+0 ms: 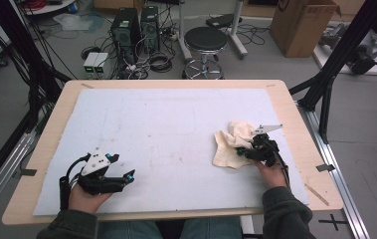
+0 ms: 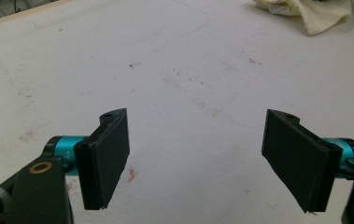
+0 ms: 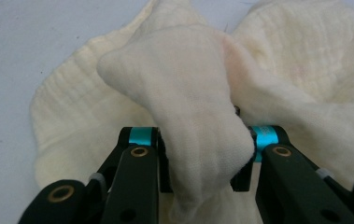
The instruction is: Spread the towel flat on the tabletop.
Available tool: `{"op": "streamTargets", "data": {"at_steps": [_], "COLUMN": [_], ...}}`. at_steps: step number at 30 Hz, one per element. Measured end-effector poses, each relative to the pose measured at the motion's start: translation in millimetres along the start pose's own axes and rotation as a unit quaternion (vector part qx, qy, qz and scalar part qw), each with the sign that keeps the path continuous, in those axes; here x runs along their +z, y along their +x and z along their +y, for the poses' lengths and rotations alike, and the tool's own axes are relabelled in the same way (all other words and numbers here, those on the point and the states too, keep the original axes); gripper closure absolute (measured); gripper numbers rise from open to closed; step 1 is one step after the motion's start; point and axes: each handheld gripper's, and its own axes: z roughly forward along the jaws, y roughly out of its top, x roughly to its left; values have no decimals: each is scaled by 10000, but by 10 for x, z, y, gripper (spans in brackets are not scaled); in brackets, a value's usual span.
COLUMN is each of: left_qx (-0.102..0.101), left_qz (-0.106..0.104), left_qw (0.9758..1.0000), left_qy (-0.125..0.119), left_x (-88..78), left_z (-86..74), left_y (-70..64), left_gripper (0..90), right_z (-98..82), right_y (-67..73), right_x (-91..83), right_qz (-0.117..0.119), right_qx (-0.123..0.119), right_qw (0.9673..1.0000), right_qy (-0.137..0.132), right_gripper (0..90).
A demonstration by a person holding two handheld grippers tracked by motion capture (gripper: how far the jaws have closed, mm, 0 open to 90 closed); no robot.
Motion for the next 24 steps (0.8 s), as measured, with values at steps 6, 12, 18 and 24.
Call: {"op": "streamTargets", "data": {"at_steps": [6, 12, 18, 24], "left_qx": [-19, -27, -40, -47], "left_qz": [15, 40, 41, 54], "left_qw": [10000, 10000, 10000, 10000], "left_qy": [-12, -8, -21, -37], "left_x": [-17, -20, -22, -25], "left_z": [-4, -8, -7, -7], "left_y": [9, 17, 16, 25], "left_gripper": [238, 238, 238, 238], "right_z": [-1, -3, 28, 104], "right_y": [-23, -39, -9, 43], "right_x": [-4, -22, -63, -130], "right_qz": [60, 147, 193, 334], "right_qx": [56, 183, 167, 198], "right_qw": [9999, 9997, 9996, 9988], "right_qy": [-62, -104, -124, -309], "right_gripper": [718, 728, 734, 734]}}
